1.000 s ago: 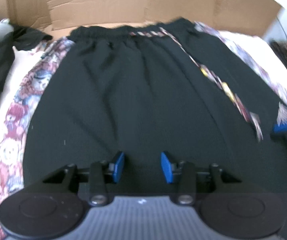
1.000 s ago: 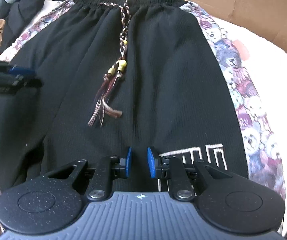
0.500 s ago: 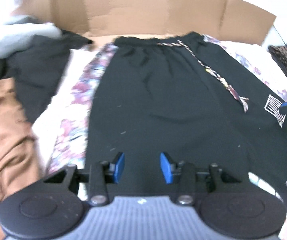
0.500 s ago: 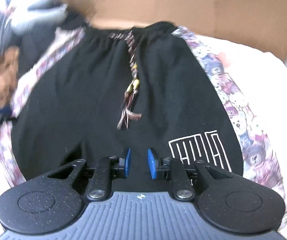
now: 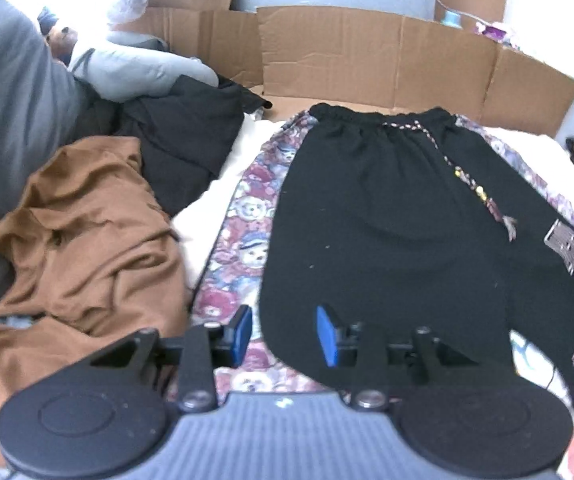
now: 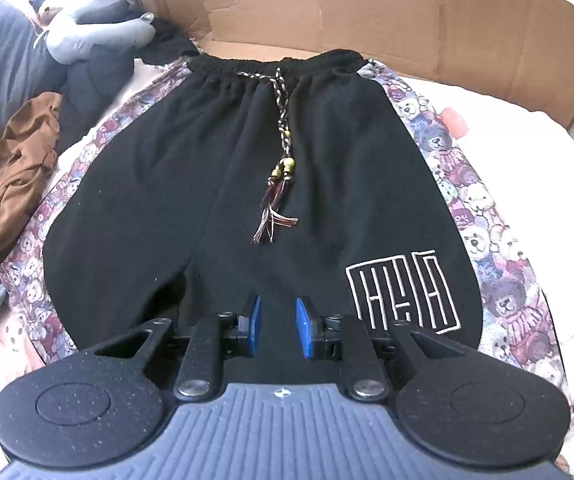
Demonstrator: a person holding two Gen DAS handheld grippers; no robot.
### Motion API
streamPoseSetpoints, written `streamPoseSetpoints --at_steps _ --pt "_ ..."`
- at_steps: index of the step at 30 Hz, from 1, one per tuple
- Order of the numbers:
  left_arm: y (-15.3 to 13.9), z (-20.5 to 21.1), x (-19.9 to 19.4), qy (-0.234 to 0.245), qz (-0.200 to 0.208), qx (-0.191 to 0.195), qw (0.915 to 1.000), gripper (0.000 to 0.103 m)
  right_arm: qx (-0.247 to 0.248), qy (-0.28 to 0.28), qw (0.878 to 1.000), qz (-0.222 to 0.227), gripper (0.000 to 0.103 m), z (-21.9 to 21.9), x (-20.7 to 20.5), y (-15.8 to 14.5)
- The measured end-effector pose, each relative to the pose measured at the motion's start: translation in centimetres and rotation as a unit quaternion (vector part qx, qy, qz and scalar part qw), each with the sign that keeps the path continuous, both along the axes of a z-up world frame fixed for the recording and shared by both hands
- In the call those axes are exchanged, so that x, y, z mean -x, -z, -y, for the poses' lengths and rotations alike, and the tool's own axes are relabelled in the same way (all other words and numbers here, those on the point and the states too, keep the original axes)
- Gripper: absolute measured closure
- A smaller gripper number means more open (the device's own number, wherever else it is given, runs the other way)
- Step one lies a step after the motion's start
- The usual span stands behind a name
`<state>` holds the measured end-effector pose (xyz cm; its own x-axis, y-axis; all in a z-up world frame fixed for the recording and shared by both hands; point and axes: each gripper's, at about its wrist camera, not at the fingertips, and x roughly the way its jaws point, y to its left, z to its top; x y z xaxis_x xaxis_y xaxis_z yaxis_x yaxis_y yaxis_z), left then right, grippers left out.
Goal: Fold clothes
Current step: 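Hold both tools open above the flattened black shorts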
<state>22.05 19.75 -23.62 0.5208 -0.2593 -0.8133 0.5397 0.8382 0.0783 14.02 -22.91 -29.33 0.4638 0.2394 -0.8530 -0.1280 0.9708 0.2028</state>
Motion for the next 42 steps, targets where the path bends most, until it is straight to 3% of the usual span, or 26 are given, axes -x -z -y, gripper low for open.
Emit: streamPoseSetpoints --at_steps 4,7,9,17,22,27,37,39,42 --pt "-0.4 -2.1 -0.9 -0.002 -0.008 -0.024 0.9997 0.065 -0.010 0.008 1.000 -0.003 0.063 0.4 0.8 -0.2" --pt "0.7 -3.3 -1.4 -0.020 -0.023 -0.047 0.9984 0.066 -0.006 0.002 1.000 -0.009 0.063 0.4 1.4 0.0" --pt "1.6 -4.1 -1.6 -0.032 -0.034 -0.063 0.9969 0.072 -0.005 -0.002 1.000 -0.016 0.063 0.3 1.7 0.6" --pt "5.4 -5.4 -1.3 -0.052 -0.060 -0.084 0.9934 0.071 0.008 -0.008 1.000 -0.025 0.063 0.1 2.3 1.3" --pt "7.7 -6.1 -1.8 -0.076 -0.051 -0.129 0.9875 0.071 0.012 -0.023 0.999 -0.027 0.063 -0.4 2.7 0.8" --pt "9.5 -6.7 -2.5 -0.091 -0.063 -0.138 0.9842 0.069 -0.015 -0.003 1.000 -0.019 0.063 -0.4 2.8 0.2" --pt "11.5 -7.6 -3.0 -0.090 -0.073 -0.119 0.9861 0.070 -0.007 -0.015 1.000 -0.025 0.063 -1.2 2.9 1.1" --pt "11.4 -7.8 -2.8 -0.086 -0.073 -0.115 0.9869 0.073 -0.005 -0.014 1.000 -0.026 0.063 -1.2 2.9 1.2" --pt "10.9 -7.7 -2.6 -0.080 -0.079 -0.112 0.9874 0.091 -0.004 -0.013 1.000 -0.025 0.063 -1.2 3.1 1.5"
